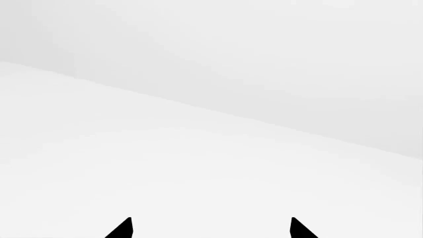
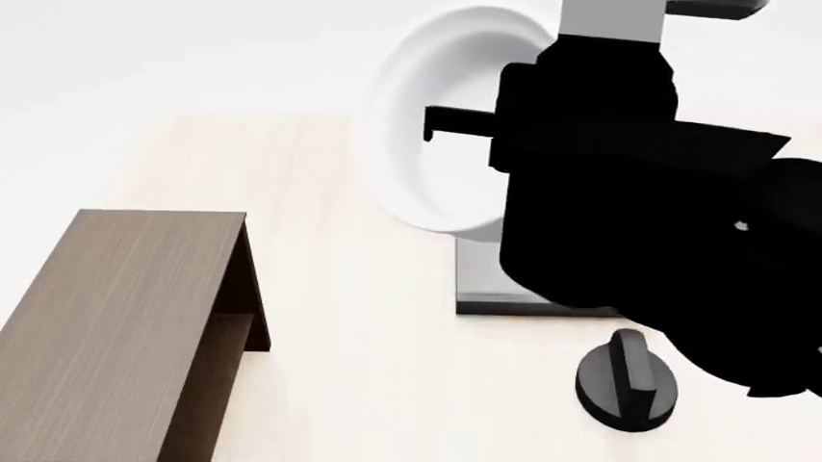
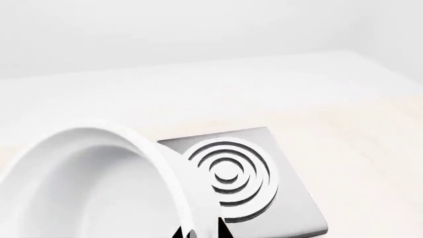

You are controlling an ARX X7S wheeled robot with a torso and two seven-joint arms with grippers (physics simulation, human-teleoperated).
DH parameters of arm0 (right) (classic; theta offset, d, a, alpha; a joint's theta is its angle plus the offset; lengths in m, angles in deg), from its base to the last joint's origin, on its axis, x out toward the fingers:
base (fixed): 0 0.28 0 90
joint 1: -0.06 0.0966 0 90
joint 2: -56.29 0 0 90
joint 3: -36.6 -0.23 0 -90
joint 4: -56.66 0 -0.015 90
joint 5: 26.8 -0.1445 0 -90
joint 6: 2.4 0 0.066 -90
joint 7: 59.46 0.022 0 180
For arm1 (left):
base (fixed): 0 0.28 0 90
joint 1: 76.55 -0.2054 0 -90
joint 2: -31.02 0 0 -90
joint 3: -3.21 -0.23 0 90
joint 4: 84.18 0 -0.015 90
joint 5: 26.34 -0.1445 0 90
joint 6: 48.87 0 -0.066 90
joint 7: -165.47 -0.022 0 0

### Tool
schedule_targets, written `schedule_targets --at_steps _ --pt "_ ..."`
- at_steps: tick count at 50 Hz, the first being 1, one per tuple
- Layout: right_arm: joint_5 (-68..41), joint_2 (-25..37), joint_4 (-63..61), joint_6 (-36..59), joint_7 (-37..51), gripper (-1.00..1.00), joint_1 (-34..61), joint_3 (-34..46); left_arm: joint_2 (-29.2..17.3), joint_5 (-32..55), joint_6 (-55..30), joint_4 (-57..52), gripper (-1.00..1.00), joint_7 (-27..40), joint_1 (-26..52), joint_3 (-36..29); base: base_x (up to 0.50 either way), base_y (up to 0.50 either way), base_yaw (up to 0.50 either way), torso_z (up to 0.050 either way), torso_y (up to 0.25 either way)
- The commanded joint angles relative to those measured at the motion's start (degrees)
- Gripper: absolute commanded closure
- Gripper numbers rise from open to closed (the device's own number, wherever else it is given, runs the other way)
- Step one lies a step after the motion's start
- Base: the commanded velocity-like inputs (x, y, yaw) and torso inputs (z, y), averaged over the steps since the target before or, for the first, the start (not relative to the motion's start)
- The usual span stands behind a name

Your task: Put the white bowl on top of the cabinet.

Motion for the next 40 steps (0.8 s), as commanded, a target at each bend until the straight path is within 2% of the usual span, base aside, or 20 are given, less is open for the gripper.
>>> schedule_targets --at_steps 1,19,40 --pt "2.2 -2.9 2.4 0.0 -2.6 1.0 0.9 -1.8 0.0 0.1 0.1 0.0 -1.0 0.0 -0.1 0.0 0.0 0.0 0.0 0.0 0.0" --pt "3.1 -9.9 6.7 0.6 -7.5 1.0 0.9 -1.9 0.0 0.2 0.3 -0.1 -1.0 -0.1 -0.2 0.1 0.0 0.0 0.0 0.001 0.002" --pt "0.7 -14.6 8.3 -0.8 -15.3 1.0 -1.6 -4.8 0.0 0.3 0.3 -0.1 -1.0 -0.1 -0.2 0.0 0.0 0.0 0.0 0.0 0.001"
